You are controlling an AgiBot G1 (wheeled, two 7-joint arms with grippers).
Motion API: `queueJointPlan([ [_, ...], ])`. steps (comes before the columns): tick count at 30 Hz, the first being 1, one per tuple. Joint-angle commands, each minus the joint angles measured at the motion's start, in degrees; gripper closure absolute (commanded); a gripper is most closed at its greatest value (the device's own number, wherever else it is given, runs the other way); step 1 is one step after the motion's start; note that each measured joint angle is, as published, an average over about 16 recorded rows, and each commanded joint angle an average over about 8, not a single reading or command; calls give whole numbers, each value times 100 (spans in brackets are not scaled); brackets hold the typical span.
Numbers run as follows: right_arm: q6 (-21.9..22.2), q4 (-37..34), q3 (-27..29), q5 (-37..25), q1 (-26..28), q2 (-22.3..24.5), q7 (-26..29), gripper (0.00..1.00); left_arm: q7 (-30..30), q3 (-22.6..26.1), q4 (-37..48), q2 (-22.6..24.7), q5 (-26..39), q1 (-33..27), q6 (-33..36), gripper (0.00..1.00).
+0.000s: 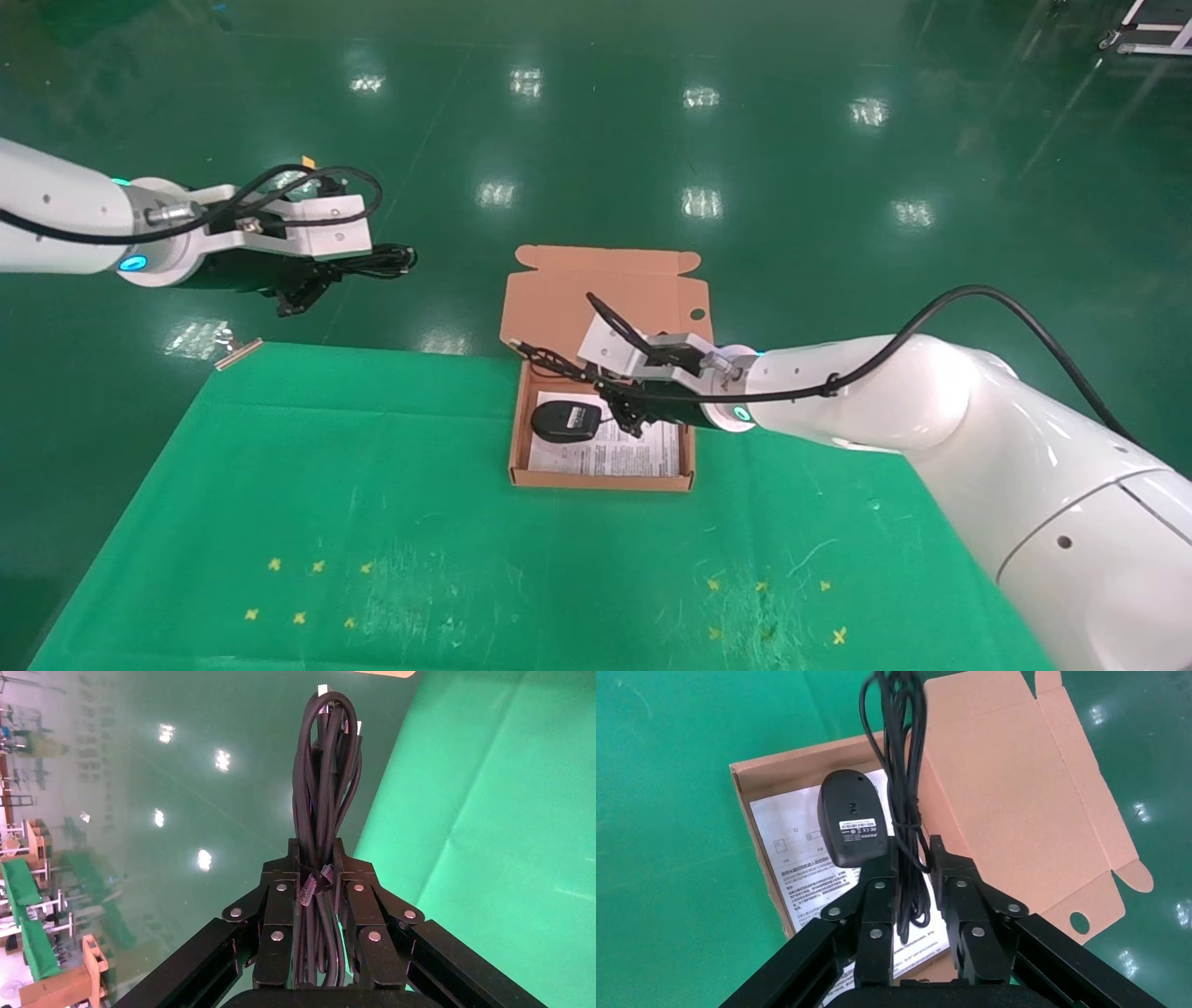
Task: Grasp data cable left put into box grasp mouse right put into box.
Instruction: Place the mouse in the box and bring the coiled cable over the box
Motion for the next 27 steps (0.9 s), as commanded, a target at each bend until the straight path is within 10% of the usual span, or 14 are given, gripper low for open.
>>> queueJointPlan([
  [1,-20,43,15,-3,-14,25,2,0,4,0,-12,0,-2,-2,2,100],
  [27,-292,1965,126,-398,354,1987,841,0,1291,178,709,1448,-715,792,-1419,100],
])
